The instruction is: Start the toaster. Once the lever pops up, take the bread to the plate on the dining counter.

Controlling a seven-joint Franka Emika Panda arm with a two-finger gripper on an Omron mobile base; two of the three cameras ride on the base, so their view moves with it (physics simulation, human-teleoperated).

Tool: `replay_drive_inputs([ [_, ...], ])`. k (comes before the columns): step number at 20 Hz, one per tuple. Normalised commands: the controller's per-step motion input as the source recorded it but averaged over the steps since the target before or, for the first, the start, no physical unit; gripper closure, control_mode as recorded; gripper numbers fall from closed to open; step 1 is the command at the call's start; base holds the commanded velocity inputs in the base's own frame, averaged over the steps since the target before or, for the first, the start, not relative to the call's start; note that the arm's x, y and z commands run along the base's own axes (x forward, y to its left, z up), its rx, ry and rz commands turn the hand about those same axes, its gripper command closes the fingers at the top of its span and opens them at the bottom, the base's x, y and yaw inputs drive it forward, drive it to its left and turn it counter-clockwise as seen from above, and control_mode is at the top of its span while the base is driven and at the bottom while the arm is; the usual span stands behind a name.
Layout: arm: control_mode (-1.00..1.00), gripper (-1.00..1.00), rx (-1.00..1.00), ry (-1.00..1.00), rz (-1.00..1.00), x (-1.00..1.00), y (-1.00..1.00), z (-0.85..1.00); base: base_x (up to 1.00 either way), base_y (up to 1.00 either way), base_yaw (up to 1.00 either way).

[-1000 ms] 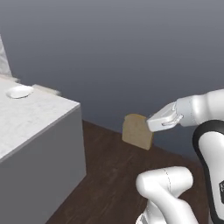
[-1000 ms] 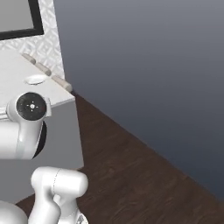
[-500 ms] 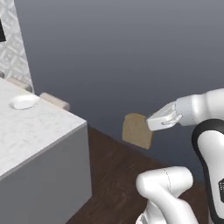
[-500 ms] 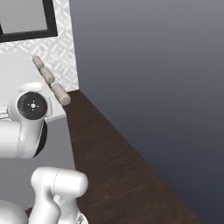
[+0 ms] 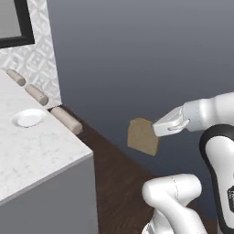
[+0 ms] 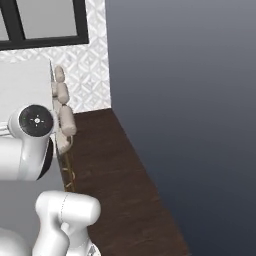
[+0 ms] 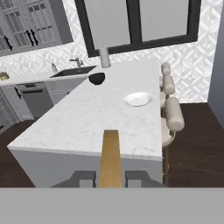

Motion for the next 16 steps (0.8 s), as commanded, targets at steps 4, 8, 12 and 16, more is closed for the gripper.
replay_drive_inputs([
  [4, 1.00, 1.00, 0.00, 0.00, 0.00, 0.00, 0.00, 0.00, 1.00, -0.49, 0.36],
  [8, 1.00, 1.00, 0.00, 0.00, 0.00, 0.00, 0.00, 0.00, 0.98, -0.37, 0.40],
  [12, 1.00, 1.00, 0.00, 0.00, 0.00, 0.00, 0.00, 0.00, 0.92, -0.27, 0.41],
  [16, 1.00, 1.00, 0.00, 0.00, 0.00, 0.00, 0.00, 0.00, 0.99, -0.44, 0.44],
])
